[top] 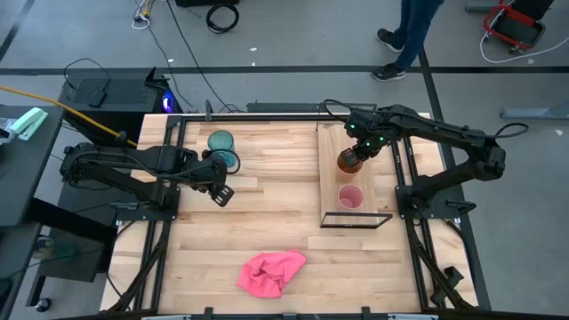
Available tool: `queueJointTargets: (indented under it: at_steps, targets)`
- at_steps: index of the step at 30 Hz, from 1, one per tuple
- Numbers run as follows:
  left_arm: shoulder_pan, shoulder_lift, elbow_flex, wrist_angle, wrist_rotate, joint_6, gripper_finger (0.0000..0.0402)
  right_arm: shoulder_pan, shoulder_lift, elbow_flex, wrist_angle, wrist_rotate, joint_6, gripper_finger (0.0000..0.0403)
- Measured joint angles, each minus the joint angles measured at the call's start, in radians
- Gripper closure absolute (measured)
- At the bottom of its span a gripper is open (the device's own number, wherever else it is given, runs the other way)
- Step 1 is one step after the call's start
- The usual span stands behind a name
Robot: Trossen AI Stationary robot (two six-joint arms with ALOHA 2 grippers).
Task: Stack small to large cups/mugs on shelf
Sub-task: Put the orange cup on the shelf
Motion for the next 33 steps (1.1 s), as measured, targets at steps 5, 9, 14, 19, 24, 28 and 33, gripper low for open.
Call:
queueJointTargets:
  at_steps: [5,9,14,19,24,28,33]
  targets:
    - [0.000,0.000,0.000,0.000,0.000,-0.001,0.0339,0.000,0.000,0.000,0.003,0.000,0.000,0.0369]
    - [0.000,0.000,0.000,0.000,0.000,-0.001,0.0335,0.000,0.000,0.000,0.003,0.000,0.001,0.0358]
    - [0.000,0.000,0.000,0.000,0.000,-0.001,0.0331,0.000,0.000,0.000,0.003,0.000,0.004,0.0339]
    - [0.000,0.000,0.000,0.000,0.000,-0.001,0.0334,0.000,0.003,0.000,0.002,0.000,0.011,0.0325]
    - [0.000,0.000,0.000,0.000,0.000,-0.001,0.0332,0.000,0.024,0.000,0.011,-0.010,0.015,0.0320]
    - [0.000,0.000,0.000,0.000,0.000,0.000,0.0329,0.000,0.044,0.000,0.012,-0.010,0.014,0.0320]
    - [0.000,-0.001,0.000,0.000,0.000,0.000,0.0332,0.000,0.049,-0.001,0.012,-0.011,0.012,0.0320]
